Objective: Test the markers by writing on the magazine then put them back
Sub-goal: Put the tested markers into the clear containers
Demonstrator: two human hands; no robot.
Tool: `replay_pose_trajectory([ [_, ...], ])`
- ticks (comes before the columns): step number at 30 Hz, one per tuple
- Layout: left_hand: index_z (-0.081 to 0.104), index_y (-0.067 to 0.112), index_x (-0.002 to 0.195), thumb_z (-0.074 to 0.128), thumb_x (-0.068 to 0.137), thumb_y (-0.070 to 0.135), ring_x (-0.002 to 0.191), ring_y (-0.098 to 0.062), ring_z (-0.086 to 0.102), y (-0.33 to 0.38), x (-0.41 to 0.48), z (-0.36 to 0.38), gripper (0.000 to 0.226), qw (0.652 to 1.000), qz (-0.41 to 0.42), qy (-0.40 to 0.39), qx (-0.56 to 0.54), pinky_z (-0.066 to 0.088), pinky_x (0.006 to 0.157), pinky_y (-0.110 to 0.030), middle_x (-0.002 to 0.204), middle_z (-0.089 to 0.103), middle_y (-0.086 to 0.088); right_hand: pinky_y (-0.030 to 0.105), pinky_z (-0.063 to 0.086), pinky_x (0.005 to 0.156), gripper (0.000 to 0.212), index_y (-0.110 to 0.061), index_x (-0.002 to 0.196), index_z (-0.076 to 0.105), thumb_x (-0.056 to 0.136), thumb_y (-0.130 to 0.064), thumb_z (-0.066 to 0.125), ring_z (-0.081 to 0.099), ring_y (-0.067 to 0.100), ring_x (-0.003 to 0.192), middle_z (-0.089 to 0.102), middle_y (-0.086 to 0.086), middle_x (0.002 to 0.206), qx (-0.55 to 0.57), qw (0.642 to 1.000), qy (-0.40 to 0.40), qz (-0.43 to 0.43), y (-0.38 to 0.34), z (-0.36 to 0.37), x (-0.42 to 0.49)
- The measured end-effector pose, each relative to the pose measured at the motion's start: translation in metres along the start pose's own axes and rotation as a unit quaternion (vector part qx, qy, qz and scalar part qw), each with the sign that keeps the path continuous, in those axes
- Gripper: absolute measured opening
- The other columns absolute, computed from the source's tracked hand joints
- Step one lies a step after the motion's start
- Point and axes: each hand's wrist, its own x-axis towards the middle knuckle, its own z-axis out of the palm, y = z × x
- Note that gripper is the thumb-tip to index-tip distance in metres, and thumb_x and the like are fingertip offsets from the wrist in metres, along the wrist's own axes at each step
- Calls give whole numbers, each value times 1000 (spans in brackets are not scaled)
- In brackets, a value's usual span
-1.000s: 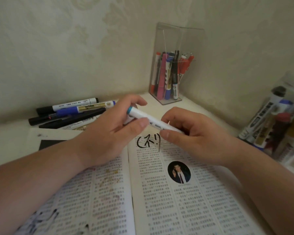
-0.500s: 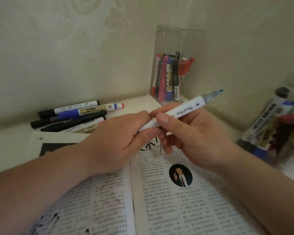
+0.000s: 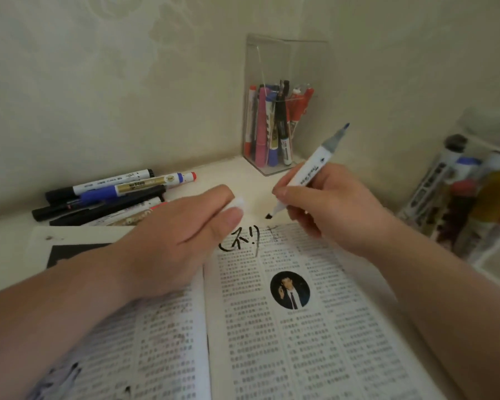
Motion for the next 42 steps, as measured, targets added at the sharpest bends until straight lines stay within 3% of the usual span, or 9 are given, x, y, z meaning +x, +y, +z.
replay_pose_trajectory([
  [5, 43, 25, 85, 32, 107, 43, 73, -15, 51, -4, 0, 2, 31, 999, 17, -36, 10, 41, 69, -37, 76, 46, 8, 33, 41, 50, 13, -12, 79, 69, 91, -8, 67, 52, 22, 56, 62, 3, 60, 10, 999, -7, 30, 6, -3, -1],
  [8, 42, 37, 86, 32, 106, 47, 76, -10, 50, -7, 0, 2, 24, 998, 20, -50, 30, 37, 69, -25, 81, 46, 14, 26, 40, 47, 11, -12, 80, 71, 92, -13, 71, 54, 13, 51, 66, 1, 62, -13, 1000, 1, 28, 7, -2, 2],
  [11, 48, 35, 92, 33, 105, 50, 81, -6, 53, -9, 1, 3, 25, 996, 24, -60, 54, 38, 71, -19, 86, 49, 16, 20, 41, 48, 14, -12, 80, 73, 92, -20, 72, 55, 7, 50, 70, 0, 65, -41, 999, -7, 24, 6, -1, 2],
  [17, 52, 44, 102, 40, 101, 56, 86, 2, 54, -14, 4, 4, 18, 993, 36, -60, 90, 35, 71, -10, 89, 49, 24, 21, 41, 54, 22, -20, 70, 69, 92, -16, 69, 55, 0, 47, 65, -8, 56, -92, 995, 19, 31, 7, -1, 7],
  [21, 52, 49, 101, 38, 96, 66, 86, 1, 54, -15, 5, 3, 23, 995, 22, -51, 87, 34, 68, -15, 90, 51, 25, 16, 41, 49, 24, -21, 68, 67, 91, -14, 69, 54, -3, 45, 63, -12, 54, -83, 995, 50, 28, 8, 0, 7],
  [24, 49, 44, 86, 36, 95, 69, 79, -4, 54, -15, 5, 3, 30, 995, 17, -40, 89, 33, 64, -19, 86, 51, 20, 12, 41, 48, 21, -19, 71, 71, 92, -21, 72, 56, -2, 47, 66, -9, 57, -68, 997, 27, 16, 7, 3, 4],
  [29, 51, 31, 76, 39, 102, 58, 75, -9, 52, -15, 5, 4, 40, 996, 19, -39, 76, 34, 63, -18, 77, 48, 11, 26, 38, 49, 18, -4, 73, 69, 89, -11, 71, 50, 13, 49, 59, -1, 53, -68, 997, 4, 30, 8, -1, 5],
  [35, 52, 40, 90, 38, 106, 50, 83, -10, 55, -13, 5, 3, 23, 998, -3, -43, 44, 42, 70, -25, 84, 53, 14, 21, 39, 49, 19, -16, 76, 71, 93, -25, 71, 50, 2, 43, 61, -7, 53, -74, 996, 32, 30, 9, -1, 5],
  [42, 59, 41, 106, 41, 101, 53, 90, 2, 55, -15, 6, 5, 23, 997, -5, -43, 57, 36, 71, -14, 92, 53, 26, 17, 38, 45, 16, -5, 74, 67, 90, -8, 69, 48, 4, 44, 56, -7, 50, -72, 997, 2, 19, 8, -2, 4],
])
